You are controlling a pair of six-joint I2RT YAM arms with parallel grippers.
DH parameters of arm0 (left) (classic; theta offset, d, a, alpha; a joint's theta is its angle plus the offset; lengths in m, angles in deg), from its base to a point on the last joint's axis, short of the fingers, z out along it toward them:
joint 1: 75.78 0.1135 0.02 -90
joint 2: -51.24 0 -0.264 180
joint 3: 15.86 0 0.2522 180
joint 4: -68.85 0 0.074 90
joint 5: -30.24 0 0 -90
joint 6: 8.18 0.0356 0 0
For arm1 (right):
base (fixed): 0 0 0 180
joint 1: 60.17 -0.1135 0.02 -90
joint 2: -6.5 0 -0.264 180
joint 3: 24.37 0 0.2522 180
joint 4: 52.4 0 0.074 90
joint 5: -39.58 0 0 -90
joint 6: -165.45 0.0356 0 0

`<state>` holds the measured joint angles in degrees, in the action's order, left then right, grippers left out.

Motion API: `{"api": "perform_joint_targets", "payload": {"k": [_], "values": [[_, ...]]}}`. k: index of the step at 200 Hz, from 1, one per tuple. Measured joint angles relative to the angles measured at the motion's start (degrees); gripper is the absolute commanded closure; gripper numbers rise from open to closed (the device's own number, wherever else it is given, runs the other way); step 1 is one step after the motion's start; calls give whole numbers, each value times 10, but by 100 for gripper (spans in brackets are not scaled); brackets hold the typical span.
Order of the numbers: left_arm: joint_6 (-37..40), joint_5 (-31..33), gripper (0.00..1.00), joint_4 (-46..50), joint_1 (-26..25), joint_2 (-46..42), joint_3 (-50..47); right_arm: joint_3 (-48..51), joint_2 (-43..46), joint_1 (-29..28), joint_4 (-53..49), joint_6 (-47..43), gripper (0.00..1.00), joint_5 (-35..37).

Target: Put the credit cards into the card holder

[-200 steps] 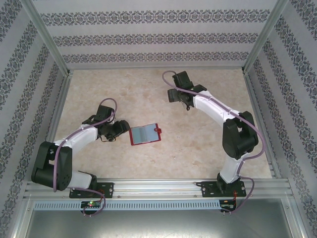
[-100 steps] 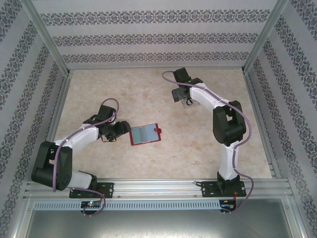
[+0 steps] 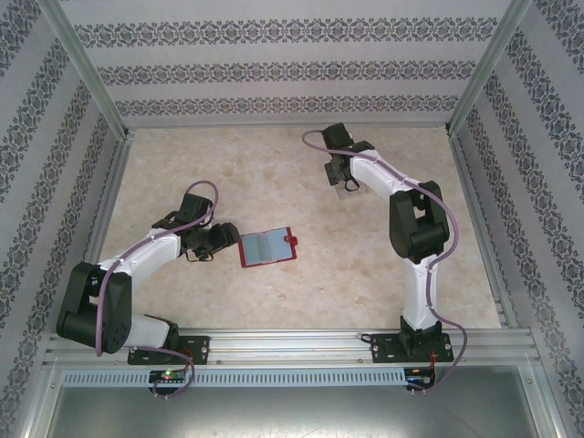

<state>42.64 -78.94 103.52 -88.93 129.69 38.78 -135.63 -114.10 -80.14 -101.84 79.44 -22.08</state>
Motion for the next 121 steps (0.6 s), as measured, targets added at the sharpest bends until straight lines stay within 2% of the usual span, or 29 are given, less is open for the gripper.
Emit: {"api": "perform_joint_targets", "payload": {"k": [33, 63, 94, 121], "values": [[0, 0, 28, 1, 0, 0, 0, 0, 0, 4, -3, -4, 3, 22], [0, 0, 28, 3, 0, 0, 0, 0, 0, 3, -3, -10, 18, 27], [0, 2, 28, 5, 0, 0, 0, 0, 0, 3, -4, -13, 24, 29], [0, 2, 28, 7, 0, 0, 0, 0, 0, 3, -4, -20, 34, 29]]}}
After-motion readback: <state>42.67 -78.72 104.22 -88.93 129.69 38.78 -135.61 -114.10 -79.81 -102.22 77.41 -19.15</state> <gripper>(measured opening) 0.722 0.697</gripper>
